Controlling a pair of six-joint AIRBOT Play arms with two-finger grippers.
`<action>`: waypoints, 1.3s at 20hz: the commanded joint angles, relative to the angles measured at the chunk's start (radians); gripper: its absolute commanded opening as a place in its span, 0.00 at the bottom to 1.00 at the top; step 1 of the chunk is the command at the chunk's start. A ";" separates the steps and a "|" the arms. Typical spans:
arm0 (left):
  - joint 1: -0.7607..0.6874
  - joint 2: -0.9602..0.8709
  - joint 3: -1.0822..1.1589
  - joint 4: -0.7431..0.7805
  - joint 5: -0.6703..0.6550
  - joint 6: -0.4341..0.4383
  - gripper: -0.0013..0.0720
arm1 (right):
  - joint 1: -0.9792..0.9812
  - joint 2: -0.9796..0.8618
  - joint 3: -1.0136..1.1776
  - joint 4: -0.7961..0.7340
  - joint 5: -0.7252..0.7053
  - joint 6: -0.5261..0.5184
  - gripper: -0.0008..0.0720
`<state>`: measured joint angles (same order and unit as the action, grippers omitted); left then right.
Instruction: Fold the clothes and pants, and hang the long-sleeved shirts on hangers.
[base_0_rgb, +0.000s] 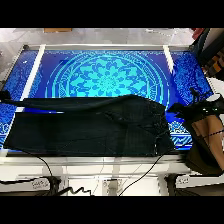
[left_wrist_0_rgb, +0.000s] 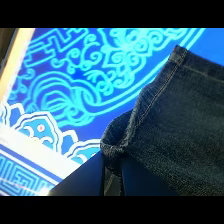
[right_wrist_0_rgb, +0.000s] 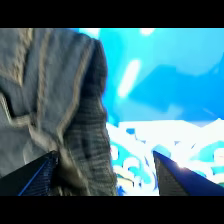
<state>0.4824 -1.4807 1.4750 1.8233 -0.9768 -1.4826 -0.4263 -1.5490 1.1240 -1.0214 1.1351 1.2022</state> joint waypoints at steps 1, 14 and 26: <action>-0.015 -0.005 0.002 -0.034 0.031 -0.011 0.07 | 0.053 -0.023 -0.013 0.040 -0.117 0.029 0.96; -0.057 -0.005 0.001 -0.052 0.050 -0.010 0.07 | 0.068 -0.157 -0.013 0.201 -0.030 -0.227 0.65; -0.156 0.016 0.003 -0.055 0.166 -0.011 0.07 | 0.051 -0.093 0.185 0.204 -0.130 -0.266 0.04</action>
<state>0.3550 -1.4765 1.4761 1.7679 -0.8818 -1.4929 -0.3660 -1.6756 1.2644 -0.7273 1.0668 0.8646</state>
